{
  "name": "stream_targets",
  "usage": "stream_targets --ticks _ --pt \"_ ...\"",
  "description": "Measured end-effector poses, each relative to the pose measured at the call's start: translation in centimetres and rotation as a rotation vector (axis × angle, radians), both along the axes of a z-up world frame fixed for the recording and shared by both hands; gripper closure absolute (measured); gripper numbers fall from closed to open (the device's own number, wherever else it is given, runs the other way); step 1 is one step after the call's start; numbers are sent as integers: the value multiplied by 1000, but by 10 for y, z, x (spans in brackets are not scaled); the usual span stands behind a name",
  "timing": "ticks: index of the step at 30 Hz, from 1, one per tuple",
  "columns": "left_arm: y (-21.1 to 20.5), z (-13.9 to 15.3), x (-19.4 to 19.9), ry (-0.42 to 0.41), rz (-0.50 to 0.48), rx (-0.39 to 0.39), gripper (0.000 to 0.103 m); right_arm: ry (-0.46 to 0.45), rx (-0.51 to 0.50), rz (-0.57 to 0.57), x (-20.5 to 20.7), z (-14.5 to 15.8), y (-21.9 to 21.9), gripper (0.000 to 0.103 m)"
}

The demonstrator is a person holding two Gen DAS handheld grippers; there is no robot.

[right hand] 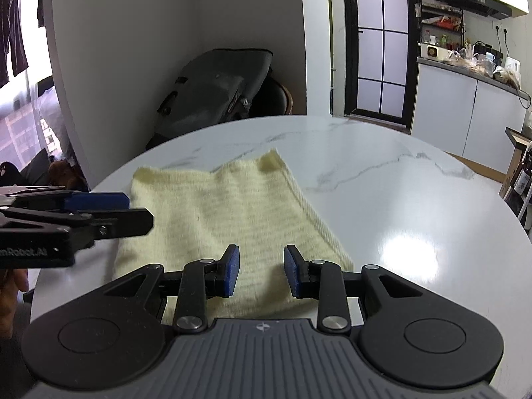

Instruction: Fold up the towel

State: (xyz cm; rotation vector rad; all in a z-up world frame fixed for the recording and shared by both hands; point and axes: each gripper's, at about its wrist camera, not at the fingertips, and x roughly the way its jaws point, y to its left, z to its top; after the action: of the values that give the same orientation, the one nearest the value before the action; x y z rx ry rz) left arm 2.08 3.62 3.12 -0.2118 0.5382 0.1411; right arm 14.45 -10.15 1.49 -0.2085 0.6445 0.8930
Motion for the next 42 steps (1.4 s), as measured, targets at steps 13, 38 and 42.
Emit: stream_targets --ticks 13,38,42 --pt "-8 -20 -1 116 24 63 39 -37 -5 24 -7 -7 -13 68" --pt "-19 -12 26 51 -31 115 64 32 64 -63 6 -4 -54 67" --pt "-23 -3 25 21 -41 110 64 26 66 -64 1 -4 -56 67"
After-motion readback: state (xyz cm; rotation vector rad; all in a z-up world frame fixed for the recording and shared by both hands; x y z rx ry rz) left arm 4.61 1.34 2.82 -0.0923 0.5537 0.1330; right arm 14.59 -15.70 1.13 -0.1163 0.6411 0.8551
